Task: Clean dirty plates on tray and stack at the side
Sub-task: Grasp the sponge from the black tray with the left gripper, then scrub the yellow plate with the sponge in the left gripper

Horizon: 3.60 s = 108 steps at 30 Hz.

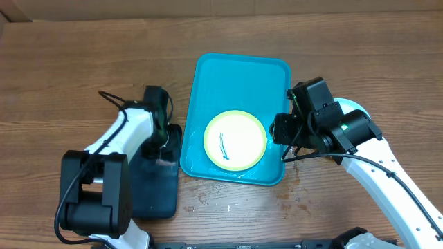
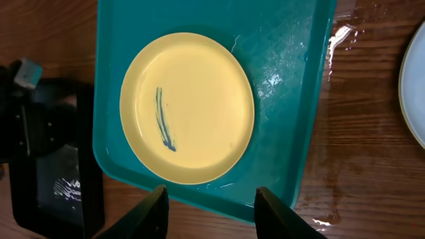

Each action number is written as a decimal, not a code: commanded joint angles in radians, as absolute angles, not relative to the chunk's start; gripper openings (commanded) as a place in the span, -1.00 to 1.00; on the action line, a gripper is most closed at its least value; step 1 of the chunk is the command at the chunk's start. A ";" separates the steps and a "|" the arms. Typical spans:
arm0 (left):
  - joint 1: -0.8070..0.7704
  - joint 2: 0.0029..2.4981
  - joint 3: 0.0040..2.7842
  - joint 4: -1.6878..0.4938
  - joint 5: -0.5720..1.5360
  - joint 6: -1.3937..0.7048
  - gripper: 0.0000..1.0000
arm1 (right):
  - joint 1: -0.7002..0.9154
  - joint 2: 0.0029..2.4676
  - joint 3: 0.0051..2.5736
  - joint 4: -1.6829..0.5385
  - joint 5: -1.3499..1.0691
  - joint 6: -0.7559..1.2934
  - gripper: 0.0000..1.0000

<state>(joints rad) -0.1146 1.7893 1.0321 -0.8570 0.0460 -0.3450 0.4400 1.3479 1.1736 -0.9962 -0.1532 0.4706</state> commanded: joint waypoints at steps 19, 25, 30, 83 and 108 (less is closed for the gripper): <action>-0.137 1.814 1.589 -1.309 0.113 -0.331 -0.92 | 0.443 1.533 1.183 -0.962 -0.079 0.474 0.02; -0.216 1.814 1.696 -1.283 0.240 -0.325 -0.91 | 0.419 1.734 1.183 -0.900 -0.098 0.472 0.15; -0.309 1.820 1.625 -1.178 0.266 -0.377 -0.91 | 0.400 1.853 1.183 -0.834 -0.319 0.287 -0.17; -0.565 2.131 1.357 -0.839 0.538 -0.466 -0.92 | 0.400 1.947 1.182 -0.846 -0.214 0.371 -0.92; -0.468 2.130 1.519 -1.010 -0.466 -0.449 -0.92 | 0.400 1.947 1.182 -0.838 -0.210 0.371 -0.92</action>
